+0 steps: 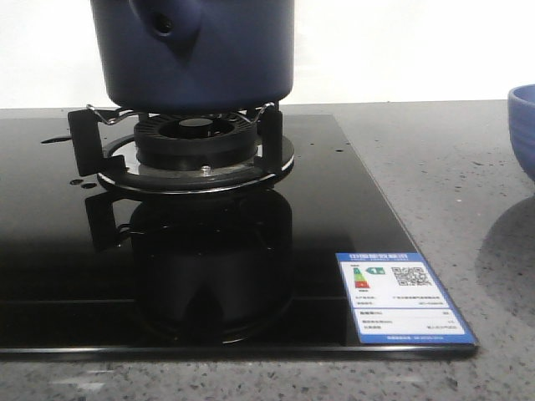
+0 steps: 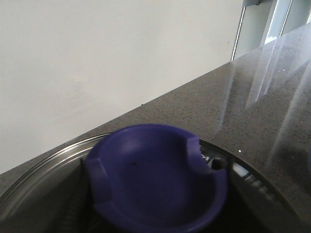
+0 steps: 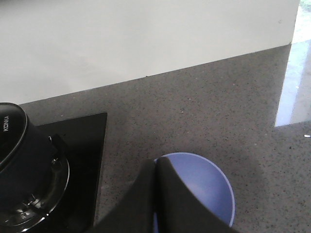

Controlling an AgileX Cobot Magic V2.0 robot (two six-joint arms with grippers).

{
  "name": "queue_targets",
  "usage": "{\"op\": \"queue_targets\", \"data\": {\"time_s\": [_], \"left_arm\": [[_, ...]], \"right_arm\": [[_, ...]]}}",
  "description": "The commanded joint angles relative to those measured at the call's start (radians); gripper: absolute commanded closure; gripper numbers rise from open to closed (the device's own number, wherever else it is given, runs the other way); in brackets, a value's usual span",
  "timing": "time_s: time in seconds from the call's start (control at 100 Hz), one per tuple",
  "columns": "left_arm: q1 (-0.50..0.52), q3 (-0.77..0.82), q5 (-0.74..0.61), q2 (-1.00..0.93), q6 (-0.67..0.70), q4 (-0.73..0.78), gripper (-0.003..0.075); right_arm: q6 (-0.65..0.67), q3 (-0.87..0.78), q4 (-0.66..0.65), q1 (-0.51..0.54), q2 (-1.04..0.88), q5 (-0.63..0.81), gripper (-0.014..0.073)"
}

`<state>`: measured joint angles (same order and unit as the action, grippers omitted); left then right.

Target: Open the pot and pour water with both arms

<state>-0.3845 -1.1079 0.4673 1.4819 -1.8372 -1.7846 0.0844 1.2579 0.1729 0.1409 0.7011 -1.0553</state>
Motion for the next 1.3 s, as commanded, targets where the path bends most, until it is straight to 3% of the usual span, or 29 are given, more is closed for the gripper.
{"op": "queue_targets", "data": {"time_s": [0.0,0.29,0.36,0.55,0.76,0.85,0.92,0.99,1.24,1.29], "left_arm": [[0.005,-0.037,0.026,-0.021,0.003,-0.053,0.0531],[0.005,-0.037,0.063,-0.013,0.003,-0.058,0.0524],[0.005,-0.037,0.063,-0.013,0.003,-0.058,0.0474],[0.005,-0.037,0.047,-0.021,0.008,-0.061,0.0218],[0.007,-0.037,-0.041,-0.11,0.01,-0.063,0.0195],[0.007,-0.037,-0.065,-0.189,0.01,-0.06,0.0197],[0.007,-0.032,-0.092,-0.266,0.013,-0.049,0.0237],[0.007,-0.005,-0.157,-0.359,0.013,-0.047,0.0325],[0.007,0.29,-0.518,-0.825,0.013,-0.074,0.074],[0.007,0.355,-0.535,-0.909,0.013,-0.074,0.0738]], "right_arm": [[-0.016,0.025,-0.004,-0.003,0.006,0.069,0.0657],[-0.016,0.025,-0.004,-0.003,0.006,0.066,0.0657],[-0.016,0.025,-0.004,-0.003,0.006,0.066,0.0657],[-0.016,0.025,-0.004,-0.003,0.006,0.066,0.0657],[-0.016,0.017,-0.004,-0.013,0.006,0.103,0.0657],[-0.084,0.006,-0.004,-0.049,0.006,0.156,0.0657],[-0.153,-0.015,-0.004,-0.079,-0.003,0.219,0.0657],[-0.204,-0.052,-0.004,-0.107,-0.027,0.282,0.0657],[-0.25,-0.342,-0.005,-0.168,-0.209,0.48,0.0657],[-0.25,-0.431,-0.005,-0.179,-0.256,0.529,0.0657]]}}
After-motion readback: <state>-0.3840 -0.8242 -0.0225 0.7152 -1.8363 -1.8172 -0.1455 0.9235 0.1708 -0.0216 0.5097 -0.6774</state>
